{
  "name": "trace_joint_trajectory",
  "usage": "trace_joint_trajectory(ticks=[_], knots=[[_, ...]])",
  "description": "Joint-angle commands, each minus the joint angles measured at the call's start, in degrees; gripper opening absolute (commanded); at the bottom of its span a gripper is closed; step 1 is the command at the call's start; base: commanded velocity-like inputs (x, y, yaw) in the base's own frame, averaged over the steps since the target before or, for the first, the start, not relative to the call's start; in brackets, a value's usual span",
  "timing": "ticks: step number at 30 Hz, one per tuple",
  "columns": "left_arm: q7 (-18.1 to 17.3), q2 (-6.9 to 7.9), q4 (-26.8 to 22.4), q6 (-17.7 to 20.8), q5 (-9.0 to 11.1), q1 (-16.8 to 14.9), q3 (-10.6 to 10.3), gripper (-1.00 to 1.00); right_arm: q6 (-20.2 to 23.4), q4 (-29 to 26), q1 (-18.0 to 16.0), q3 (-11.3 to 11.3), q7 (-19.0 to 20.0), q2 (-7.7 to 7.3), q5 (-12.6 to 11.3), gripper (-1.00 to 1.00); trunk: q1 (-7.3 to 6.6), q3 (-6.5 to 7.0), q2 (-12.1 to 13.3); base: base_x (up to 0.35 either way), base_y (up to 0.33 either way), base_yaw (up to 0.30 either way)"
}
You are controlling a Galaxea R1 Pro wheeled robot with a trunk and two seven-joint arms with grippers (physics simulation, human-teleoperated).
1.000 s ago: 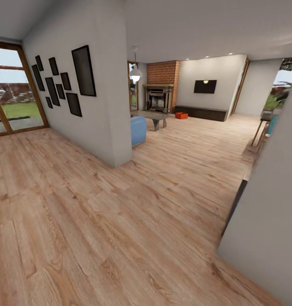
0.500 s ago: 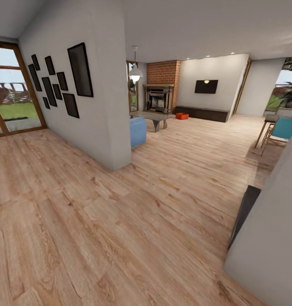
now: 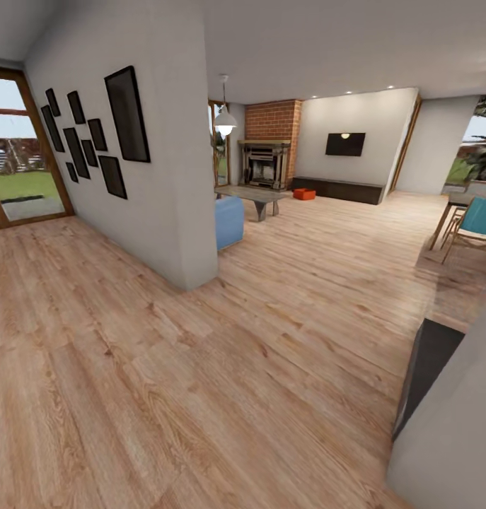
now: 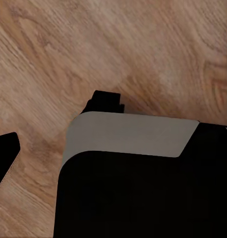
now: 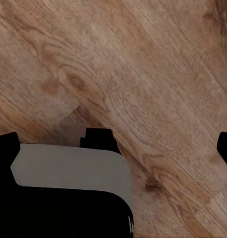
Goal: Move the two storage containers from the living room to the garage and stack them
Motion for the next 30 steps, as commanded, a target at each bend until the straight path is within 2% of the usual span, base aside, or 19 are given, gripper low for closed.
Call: trace_joint_trajectory(ticks=[1, 12, 24, 30], knots=[[0.15, -0.01, -0.03, 0.17, 0.51, -0.03, -0.07, 1.00, -0.30, 0.16, -0.05, 0.48, -0.06, 0.04, -0.54, 1.00, 0.03, -0.05, -0.02, 0.322, 0.000, 0.000], [0.15, -0.09, -0.03, 0.15, 0.50, -0.03, -0.07, 1.00, -0.30, 0.16, -0.05, 0.49, 0.01, 0.04, -0.49, 1.00, 0.03, -0.05, -0.02, 0.322, 0.000, -0.004], [0.15, -0.10, -0.03, 0.17, 0.50, -0.01, -0.07, 1.00, -0.21, 0.16, -0.06, 0.55, 0.12, 0.04, -0.45, 1.00, 0.03, -0.05, -0.02, 0.322, 0.000, -0.188], [0.15, -0.10, -0.03, 0.17, 0.50, -0.02, -0.07, 1.00, -0.21, 0.16, -0.05, 0.54, 0.04, 0.04, -0.45, 1.00, 0.03, -0.05, -0.02, 0.322, 0.000, -0.043]])
